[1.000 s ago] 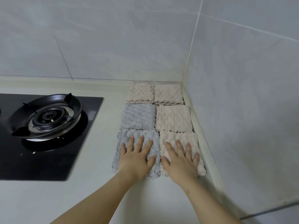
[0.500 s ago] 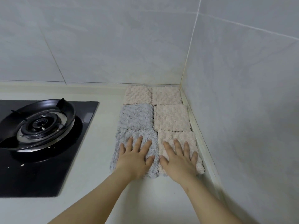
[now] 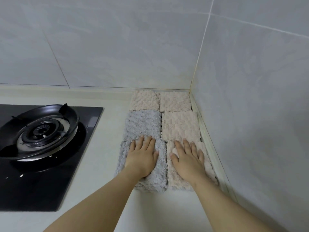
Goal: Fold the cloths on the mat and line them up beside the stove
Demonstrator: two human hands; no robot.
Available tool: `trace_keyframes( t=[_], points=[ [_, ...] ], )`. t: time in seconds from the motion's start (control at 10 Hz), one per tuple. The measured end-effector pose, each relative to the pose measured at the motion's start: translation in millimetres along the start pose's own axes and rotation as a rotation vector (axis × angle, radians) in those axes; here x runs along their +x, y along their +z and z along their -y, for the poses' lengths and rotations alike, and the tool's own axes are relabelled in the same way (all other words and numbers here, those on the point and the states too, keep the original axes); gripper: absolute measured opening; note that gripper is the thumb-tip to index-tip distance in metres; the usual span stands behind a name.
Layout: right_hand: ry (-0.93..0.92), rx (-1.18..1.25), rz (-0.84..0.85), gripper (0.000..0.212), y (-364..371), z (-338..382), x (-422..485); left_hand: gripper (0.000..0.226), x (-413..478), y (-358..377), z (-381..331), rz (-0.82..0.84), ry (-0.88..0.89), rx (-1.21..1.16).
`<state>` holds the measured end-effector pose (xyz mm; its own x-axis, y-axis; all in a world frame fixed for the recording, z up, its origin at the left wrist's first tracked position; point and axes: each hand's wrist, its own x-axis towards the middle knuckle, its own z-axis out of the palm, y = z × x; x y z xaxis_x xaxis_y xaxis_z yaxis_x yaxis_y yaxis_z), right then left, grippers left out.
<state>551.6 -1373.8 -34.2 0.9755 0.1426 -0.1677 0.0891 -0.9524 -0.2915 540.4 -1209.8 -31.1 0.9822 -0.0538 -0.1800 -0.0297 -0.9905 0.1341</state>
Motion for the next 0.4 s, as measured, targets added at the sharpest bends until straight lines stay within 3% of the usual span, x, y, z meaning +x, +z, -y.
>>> trace_keyframes(
  t=[0.1,0.2,0.3,0.4],
  points=[
    [-0.008,0.003,0.011,0.053,-0.3,0.3,-0.2,0.056,1.3,2.0,0.0,0.011,-0.002,-0.007],
    [-0.050,0.212,0.070,0.050,-9.9,-8.4,1.0,0.056,3.3,-3.7,3.2,0.037,0.012,-0.040],
    [0.007,0.594,-0.077,0.040,-25.8,-7.3,-7.4,0.056,2.6,-10.7,6.4,-0.016,0.033,-0.123],
    [0.092,0.975,-0.392,0.021,-50.6,6.4,-24.2,0.051,-2.4,-23.8,5.5,-0.201,0.074,-0.216]
  ],
)
